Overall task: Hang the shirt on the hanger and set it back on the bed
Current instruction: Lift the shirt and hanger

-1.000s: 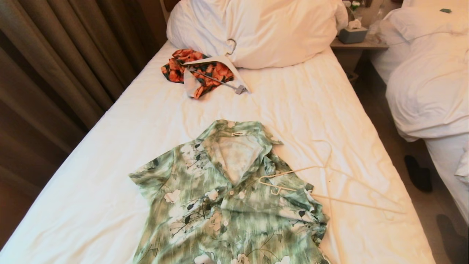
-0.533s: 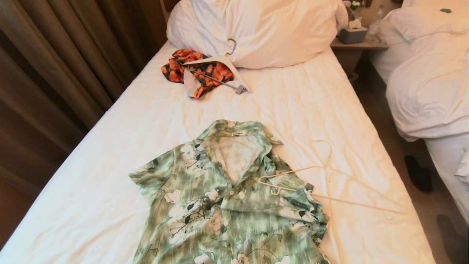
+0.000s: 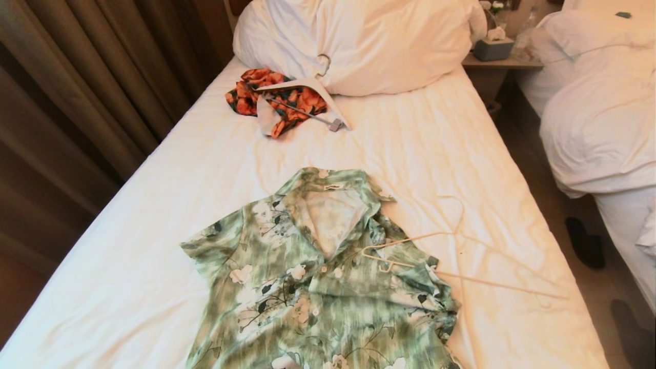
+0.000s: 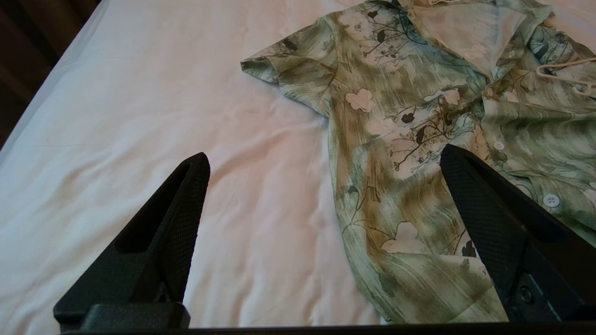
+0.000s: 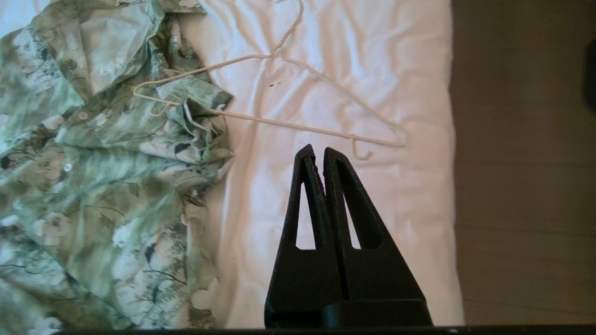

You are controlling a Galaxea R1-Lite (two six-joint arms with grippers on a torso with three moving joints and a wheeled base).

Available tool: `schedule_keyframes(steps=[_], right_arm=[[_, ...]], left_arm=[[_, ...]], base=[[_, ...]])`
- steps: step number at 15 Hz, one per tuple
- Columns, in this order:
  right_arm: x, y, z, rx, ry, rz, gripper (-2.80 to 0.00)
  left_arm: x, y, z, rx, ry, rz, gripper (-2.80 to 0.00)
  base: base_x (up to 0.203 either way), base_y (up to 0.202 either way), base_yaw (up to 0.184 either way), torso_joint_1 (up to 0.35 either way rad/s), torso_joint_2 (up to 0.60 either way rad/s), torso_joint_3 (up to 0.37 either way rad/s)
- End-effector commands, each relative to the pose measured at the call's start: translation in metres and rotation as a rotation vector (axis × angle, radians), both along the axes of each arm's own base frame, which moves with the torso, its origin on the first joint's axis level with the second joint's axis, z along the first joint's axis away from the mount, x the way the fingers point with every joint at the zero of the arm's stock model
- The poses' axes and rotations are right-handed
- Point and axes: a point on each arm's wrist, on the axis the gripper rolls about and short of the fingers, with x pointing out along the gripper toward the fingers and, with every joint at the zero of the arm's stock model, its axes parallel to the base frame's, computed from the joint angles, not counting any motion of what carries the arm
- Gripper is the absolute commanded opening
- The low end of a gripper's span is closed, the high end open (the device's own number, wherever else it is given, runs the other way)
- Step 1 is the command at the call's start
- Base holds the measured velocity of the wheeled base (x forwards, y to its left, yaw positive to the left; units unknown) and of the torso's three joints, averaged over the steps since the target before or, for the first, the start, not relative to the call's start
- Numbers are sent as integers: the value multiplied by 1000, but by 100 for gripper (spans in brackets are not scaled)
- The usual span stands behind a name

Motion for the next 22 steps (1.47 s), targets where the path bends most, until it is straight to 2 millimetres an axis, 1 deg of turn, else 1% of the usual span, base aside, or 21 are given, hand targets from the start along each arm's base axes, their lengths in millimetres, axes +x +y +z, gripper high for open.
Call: schedule_keyframes(steps=[1,4,7,9,12,14,16,18,20,22], right_arm=[[42,1,9,17,154,16,-280],[89,4,23,119,260,98,-280],[132,-2,23,190,377,112,-280],[162,-12,27,228,483,88,-280],[201,-36,25,281,672,89,-280],[219,-51,19,308,761,107,-280],[230,-64,9,308,813,156,-280],[239,-77,-3,310,824,246,-280],[252,-93,-19,285,845,344,-280],[265,-108,-24,300,841,438,-280]], left_arm=[[0,0,0,0,0,1,0],[0,0,0,0,0,1,0],[0,0,0,0,0,1,0],[0,0,0,0,0,-1,0],[0,0,0,0,0,0,0],[0,0,0,0,0,0,0],[0,0,0,0,2,0,0],[0,0,0,0,2,-1,0],[0,0,0,0,0,1,0],[0,0,0,0,0,1,0]], base=[[0,0,0,0,0,0],[0,0,0,0,0,0],[0,0,0,0,0,0],[0,0,0,0,0,0],[0,0,0,0,0,0],[0,0,0,0,0,0],[0,0,0,0,0,0],[0,0,0,0,0,0],[0,0,0,0,0,0],[0,0,0,0,0,0]])
